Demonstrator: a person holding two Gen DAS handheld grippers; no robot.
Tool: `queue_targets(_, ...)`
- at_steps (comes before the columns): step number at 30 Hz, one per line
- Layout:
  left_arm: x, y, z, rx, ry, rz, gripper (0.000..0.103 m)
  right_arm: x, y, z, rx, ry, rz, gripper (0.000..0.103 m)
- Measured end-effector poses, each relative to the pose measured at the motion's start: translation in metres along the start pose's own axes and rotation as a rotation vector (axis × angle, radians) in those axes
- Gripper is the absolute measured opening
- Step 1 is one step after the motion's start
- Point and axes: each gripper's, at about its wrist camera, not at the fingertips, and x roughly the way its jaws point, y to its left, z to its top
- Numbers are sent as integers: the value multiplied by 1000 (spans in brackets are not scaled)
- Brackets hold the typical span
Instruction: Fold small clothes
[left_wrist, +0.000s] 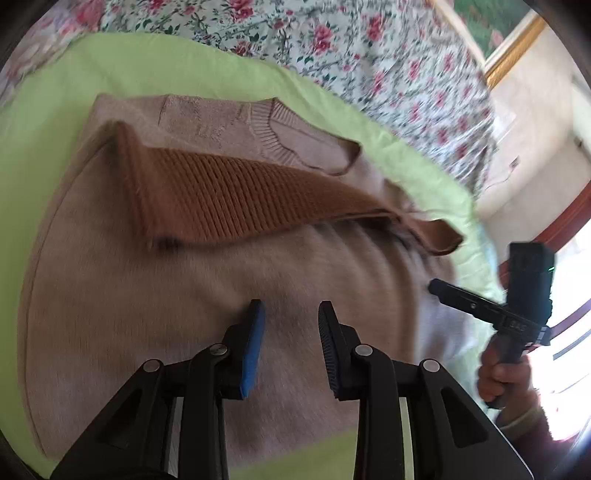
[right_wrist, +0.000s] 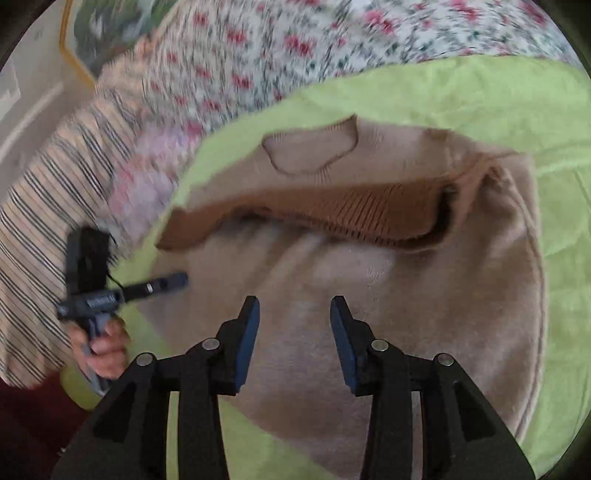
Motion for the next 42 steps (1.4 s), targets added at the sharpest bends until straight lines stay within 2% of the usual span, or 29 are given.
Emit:
queue_targets(3,12,14,28,-24,2,8,27,14,-28,27,48,15,-151,41)
queue_targets(6,19,37,66,-68,-28,99,23,9,-60,55,151,-62,-261,38)
queue_targets(8,15,53,85,-113,-64,148,24,-5,-73,64,221,-141,-270,41)
queue_targets(11,-3,73,94,-180,-116,158,26,-25,-74,58,267,-196,-238,41)
queue_targets(15,-33,79,68,-223,-160,136,31,-36,-56,31,243,-205,-202,41)
queue_targets(19,-59,70,13,-274,-164,85,33,-40,-41,-6,250,-184,-149,41)
queue_targets(22,-79,67,-33,-319,-169,80,33,-45,-28,-34,254,-180,-119,42)
queue_targets(28,-101,53,-99,-394,-164,44,33,-51,-8,-71,279,-167,-65,46)
queue_targets(29,-103,51,-106,-399,-162,41,34,-51,-5,-77,281,-162,-57,48)
queue_targets(31,-108,49,-118,-410,-160,32,45,-52,1,-85,283,-156,-47,50)
queue_targets(33,-109,46,-127,-410,-156,40,48,-52,7,-91,283,-156,-36,51)
queue_targets(38,-105,48,-139,-442,-139,25,48,-53,18,-101,273,-147,-17,53)
queue_targets(42,-103,49,-138,-460,-152,19,55,-52,22,-103,270,-138,-10,55)
